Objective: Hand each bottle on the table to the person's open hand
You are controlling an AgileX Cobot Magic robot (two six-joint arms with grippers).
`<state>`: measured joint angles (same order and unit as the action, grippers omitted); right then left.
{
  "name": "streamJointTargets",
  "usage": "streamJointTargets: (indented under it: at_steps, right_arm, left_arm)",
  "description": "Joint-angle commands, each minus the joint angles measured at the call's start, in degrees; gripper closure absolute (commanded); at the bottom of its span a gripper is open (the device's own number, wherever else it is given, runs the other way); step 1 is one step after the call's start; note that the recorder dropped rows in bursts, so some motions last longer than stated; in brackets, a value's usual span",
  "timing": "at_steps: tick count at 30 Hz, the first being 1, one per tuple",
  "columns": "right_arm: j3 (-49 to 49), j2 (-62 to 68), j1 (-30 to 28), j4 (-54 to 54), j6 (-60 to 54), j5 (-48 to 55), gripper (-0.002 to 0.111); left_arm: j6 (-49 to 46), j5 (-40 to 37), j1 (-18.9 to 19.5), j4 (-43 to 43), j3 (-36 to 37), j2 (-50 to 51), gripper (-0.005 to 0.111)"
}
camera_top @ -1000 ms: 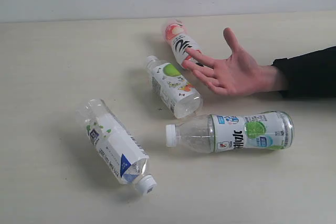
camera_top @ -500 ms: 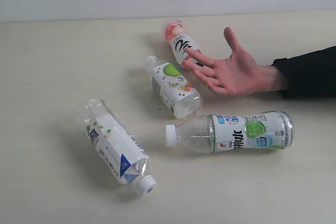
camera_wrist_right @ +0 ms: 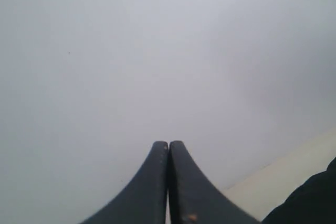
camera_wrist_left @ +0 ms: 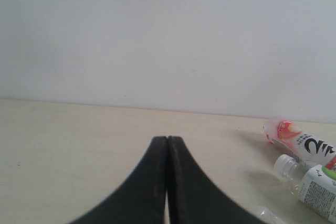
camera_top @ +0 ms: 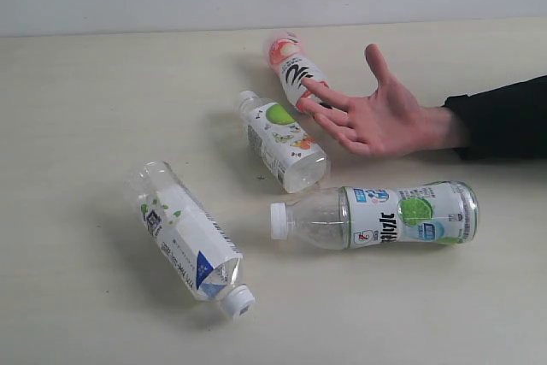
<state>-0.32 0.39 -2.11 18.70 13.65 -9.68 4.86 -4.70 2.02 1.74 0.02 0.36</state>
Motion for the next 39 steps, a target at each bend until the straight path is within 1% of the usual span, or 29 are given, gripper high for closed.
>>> streamJointTargets:
  at_steps: [1,2,3,4,6,7,8,9,10,11,12,13,14,16,17,22,27,32,39]
  right_arm:
    - [-3.2,0.0,-0.3,-2.2,-3.3,2.2,0.108]
    - [-5.2,1.0,-0.3,-4.4,-3.9,5.2,0.108]
    - [-9.2,3.6,-0.3,-4.8,-4.0,9.1,0.108]
    - [-11.3,5.2,-0.3,-5.3,-5.0,10.3,0.108]
    - [-18.0,11.1,0.8,-7.3,-10.6,14.2,0.108]
    - [-22.8,15.7,1.5,-10.1,-17.0,19.2,0.108]
    - [-25.5,18.3,1.9,-11.7,-20.2,22.9,0.108]
    - [-30.4,23.4,2.1,-12.4,-26.1,30.2,0.108]
    - [-34.2,27.6,2.1,-10.8,-30.1,36.4,0.108]
    - [-36.1,29.7,2.5,-9.4,-31.4,38.9,0.108]
    - [-39.5,33.8,3.8,-6.5,-36.4,45.2,0.108]
    - [-41.2,36.1,4.6,-5.0,-39.5,49.0,0.108]
    - [-44.1,40.2,6.2,-3.0,-44.5,56.5,0.108]
    - [-46.3,46.6,9.1,-0.9,-50.6,65.6,0.108]
    - [-46.4,48.6,10.3,-0.5,-51.7,67.1,0.108]
    - [-46.3,57.2,17.3,-1.6,-52.4,68.8,0.108]
    - [-46.3,65.4,23.5,-7.6,-53.2,67.0,0.102]
    - [-46.4,73.4,28.4,-11.9,-53.1,65.6,0.098]
    - [-46.4,78.4,32.8,-12.6,-53.1,60.1,0.088]
  left_arm:
    - [-0.2,-0.1,0.2,0.2,0.0,-0.4,0.107]
    - [-0.2,-0.1,0.2,0.2,0.0,-0.4,0.107]
    - [-0.2,-0.1,0.2,0.2,0.0,-0.4,0.107]
    - [-0.2,-0.1,0.2,0.2,0.0,-0.4,0.107]
    - [-0.2,-0.1,0.2,0.2,0.0,-0.4,0.107]
    - [-0.2,-0.1,0.2,0.2,0.0,-0.4,0.107]
    - [-0.2,-0.1,0.2,0.2,0.0,-0.4,0.107]
    - [-0.2,-0.1,0.2,0.2,0.0,-0.4,0.107]
    - [-0.2,-0.1,0.2,0.2,0.0,-0.4,0.107]
    - [-0.2,-0.1,0.2,0.2,0.0,-0.4,0.107]
    - [-0.2,-0.1,0.2,0.2,0.0,-0.4,0.107]
    - [-0.2,-0.1,0.2,0.2,0.0,-0.4,0.107]
    - [-0.2,-0.1,0.2,0.2,0.0,-0.4,0.107]
    - [-0.2,-0.1,0.2,0.2,0.0,-0.4,0.107]
    - [-0.2,-0.1,0.2,0.2,0.0,-0.4,0.107]
    - [-0.2,-0.1,0.2,0.2,0.0,-0.4,0.107]
    - [-0.2,-0.1,0.2,0.2,0.0,-0.4,0.107]
    - [-0.2,-0.1,0.2,0.2,0.0,-0.4,0.107]
    - [-0.2,-0.1,0.2,0.2,0.0,-0.4,0.107]
